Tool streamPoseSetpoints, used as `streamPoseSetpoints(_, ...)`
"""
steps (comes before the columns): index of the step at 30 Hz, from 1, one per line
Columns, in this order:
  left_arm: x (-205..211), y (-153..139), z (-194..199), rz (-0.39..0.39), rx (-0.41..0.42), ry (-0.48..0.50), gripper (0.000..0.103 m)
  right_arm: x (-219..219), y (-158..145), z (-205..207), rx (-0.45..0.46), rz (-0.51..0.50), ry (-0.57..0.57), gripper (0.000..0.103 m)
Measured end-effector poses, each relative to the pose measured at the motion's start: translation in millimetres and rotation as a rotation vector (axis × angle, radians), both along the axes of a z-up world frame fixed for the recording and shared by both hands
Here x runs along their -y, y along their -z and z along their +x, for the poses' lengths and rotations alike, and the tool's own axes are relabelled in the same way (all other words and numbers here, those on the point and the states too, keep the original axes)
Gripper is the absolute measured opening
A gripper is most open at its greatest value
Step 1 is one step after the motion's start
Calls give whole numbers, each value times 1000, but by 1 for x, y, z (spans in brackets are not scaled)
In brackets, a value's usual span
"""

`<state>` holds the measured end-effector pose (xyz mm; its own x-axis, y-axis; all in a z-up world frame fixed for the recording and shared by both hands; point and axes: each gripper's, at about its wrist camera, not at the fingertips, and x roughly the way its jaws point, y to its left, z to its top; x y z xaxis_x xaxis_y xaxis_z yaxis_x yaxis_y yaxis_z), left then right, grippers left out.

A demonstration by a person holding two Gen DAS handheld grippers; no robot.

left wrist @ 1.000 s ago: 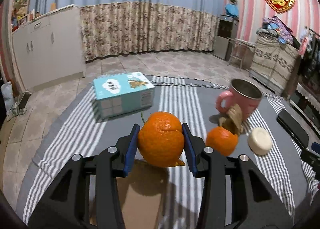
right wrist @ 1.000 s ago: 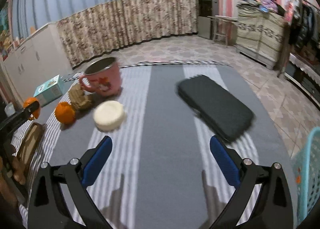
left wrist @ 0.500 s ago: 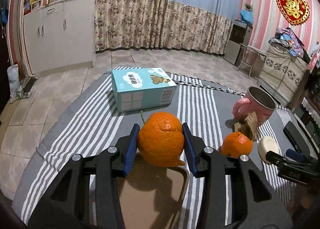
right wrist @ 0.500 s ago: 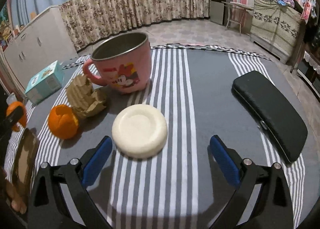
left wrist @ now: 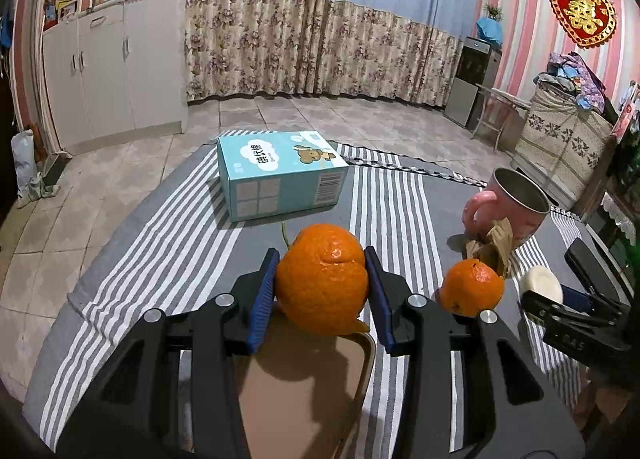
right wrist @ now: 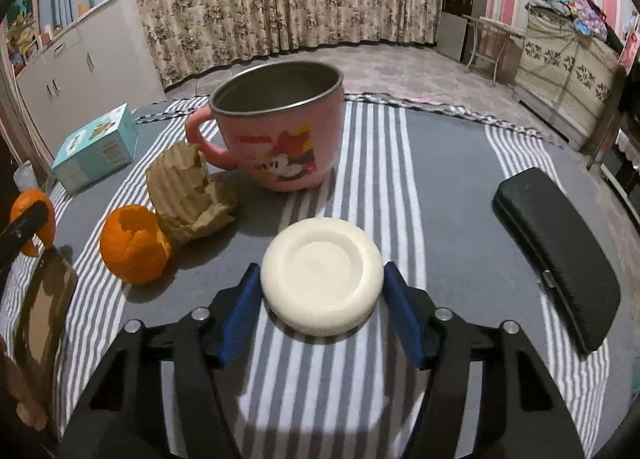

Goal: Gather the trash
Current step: 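Carry the orange and soap bar over the teal basket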

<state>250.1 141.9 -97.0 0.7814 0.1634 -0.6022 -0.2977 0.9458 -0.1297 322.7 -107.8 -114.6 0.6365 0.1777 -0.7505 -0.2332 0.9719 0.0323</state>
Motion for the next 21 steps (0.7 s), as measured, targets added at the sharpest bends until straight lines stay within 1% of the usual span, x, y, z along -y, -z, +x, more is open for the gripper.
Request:
streamPoseSetpoints(2,2,0,-1,9,4,5,41,13,-5,-10,16,9,17,61)
streamPoseSetpoints(4,6,-1,-1,26,7,12,41,36,-15,-22,35,36,45,61)
streamPoseSetpoints(8,13,-1,-2,54,18,28,41,95,-38,-60,69,125,145,61)
streamPoseSetpoints(9,15,-2,-3,58,21,30,41,108,-42,-67,79,133,163,61)
streamPoseSetpoints(11,17,-2,-4,61,24,34,41,143,-57,-89,126,120,215,61)
streamPoseSetpoints(15,22,-3,-6,79,30,41,41,204,-76,-125,187,68,310,61)
streamPoseSetpoints(17,25,-5,-8,83,30,46,41,233,-83,-141,201,56,359,61)
streamPoseSetpoints(19,33,-10,-10,115,25,49,41,269,-88,-158,218,45,424,61)
streamPoseSetpoints(21,43,-15,-14,118,21,58,41,299,-92,-172,231,44,481,61)
